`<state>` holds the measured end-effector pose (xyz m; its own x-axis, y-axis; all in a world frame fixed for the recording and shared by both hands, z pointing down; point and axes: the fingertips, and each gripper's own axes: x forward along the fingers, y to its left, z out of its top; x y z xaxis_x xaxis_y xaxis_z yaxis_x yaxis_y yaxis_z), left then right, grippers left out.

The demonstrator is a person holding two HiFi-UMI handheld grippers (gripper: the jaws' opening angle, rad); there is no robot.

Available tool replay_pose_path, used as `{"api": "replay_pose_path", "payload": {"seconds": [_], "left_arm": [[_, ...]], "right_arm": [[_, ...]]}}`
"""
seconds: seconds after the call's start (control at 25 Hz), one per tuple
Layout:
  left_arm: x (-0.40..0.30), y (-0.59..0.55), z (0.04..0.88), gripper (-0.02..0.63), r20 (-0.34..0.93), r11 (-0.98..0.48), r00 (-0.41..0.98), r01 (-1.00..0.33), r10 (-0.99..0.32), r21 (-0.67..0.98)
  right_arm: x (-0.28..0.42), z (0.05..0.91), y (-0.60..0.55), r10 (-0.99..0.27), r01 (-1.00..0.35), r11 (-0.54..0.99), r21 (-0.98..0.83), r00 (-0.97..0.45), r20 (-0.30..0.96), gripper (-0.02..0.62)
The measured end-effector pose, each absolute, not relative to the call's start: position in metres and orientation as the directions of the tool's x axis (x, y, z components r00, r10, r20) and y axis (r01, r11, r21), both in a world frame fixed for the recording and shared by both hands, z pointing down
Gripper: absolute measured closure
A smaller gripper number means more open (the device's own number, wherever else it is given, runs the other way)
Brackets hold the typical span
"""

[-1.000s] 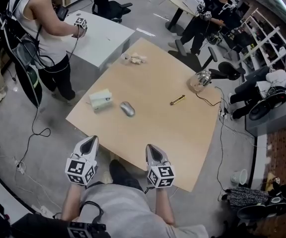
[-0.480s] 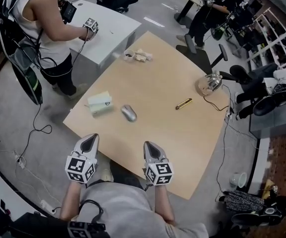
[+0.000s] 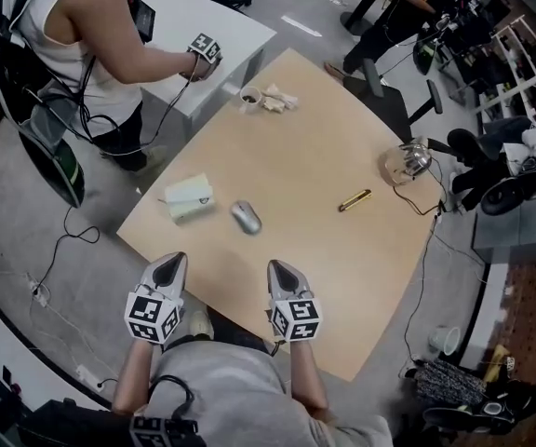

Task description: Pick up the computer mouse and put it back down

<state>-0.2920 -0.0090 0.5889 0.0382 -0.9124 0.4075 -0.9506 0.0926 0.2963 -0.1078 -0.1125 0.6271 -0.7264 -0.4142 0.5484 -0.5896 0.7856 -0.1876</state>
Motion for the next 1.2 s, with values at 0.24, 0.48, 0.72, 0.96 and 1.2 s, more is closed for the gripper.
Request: {"api": "replay_pose_path", "payload": {"seconds": [0.24, 0.48, 0.72, 0.96, 1.2], "left_arm": [[-0.299, -0.019, 0.598, 0.586, 0.425, 0.115, 0.029, -0.945, -0.905, 0.308], [-0.306, -0.021, 0.602, 0.586, 0.439, 0.145, 0.011, -0.937, -0.899, 0.319], [-0.315, -0.017, 0.609, 0.586, 0.458, 0.180, -0.013, -0.929, -0.889, 0.323], [-0.320, -0.013, 0.608, 0.586, 0.464, 0.208, -0.036, -0.922, -0.885, 0.326], [-0.325, -0.013, 0.603, 0.586, 0.477, 0.232, -0.050, -0.915, -0.877, 0.331]], "right_arm": [[-0.128, 0.649, -0.133, -0.382, -0.547, 0.828, -0.126, -0.714, 0.587, 0.589], [-0.152, 0.670, -0.151, -0.334, -0.495, 0.866, -0.069, -0.675, 0.658, 0.589], [-0.176, 0.691, -0.161, -0.286, -0.455, 0.889, -0.054, -0.643, 0.710, 0.588], [-0.192, 0.708, -0.171, -0.242, -0.418, 0.907, -0.048, -0.612, 0.753, 0.550], [-0.206, 0.723, -0.183, -0.188, -0.386, 0.921, -0.052, -0.558, 0.808, 0.490]]}}
